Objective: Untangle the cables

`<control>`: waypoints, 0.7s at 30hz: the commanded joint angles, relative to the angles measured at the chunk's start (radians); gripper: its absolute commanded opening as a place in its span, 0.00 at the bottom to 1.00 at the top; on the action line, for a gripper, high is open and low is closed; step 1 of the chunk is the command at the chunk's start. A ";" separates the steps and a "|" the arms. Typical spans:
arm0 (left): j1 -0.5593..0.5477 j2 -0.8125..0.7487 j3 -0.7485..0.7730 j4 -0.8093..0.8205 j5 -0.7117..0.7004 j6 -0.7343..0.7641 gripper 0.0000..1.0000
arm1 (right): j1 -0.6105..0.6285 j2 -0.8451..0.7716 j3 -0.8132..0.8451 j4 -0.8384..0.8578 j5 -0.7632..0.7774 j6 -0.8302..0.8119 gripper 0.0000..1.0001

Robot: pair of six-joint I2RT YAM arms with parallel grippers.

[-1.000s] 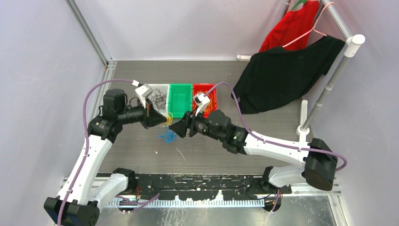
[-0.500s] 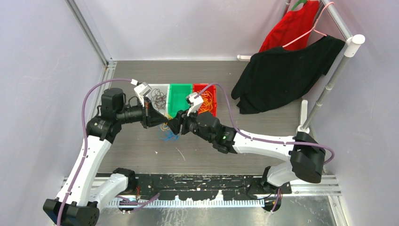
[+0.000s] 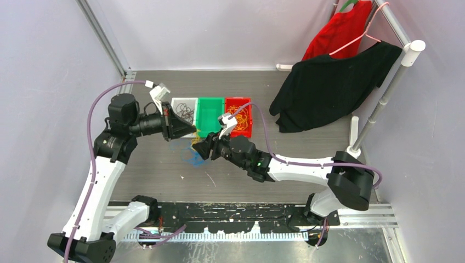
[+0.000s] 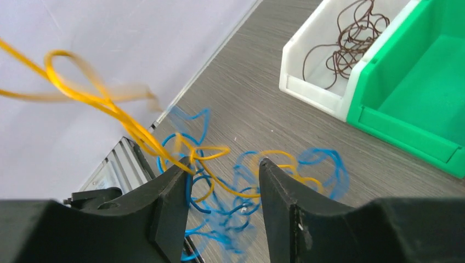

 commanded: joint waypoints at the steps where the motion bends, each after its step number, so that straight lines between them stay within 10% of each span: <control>1: -0.004 -0.022 0.118 0.162 0.092 -0.083 0.00 | 0.009 0.027 -0.037 0.016 0.010 0.021 0.52; 21: -0.004 -0.041 0.376 0.185 0.081 0.007 0.00 | 0.021 -0.045 -0.200 -0.117 0.159 0.101 0.48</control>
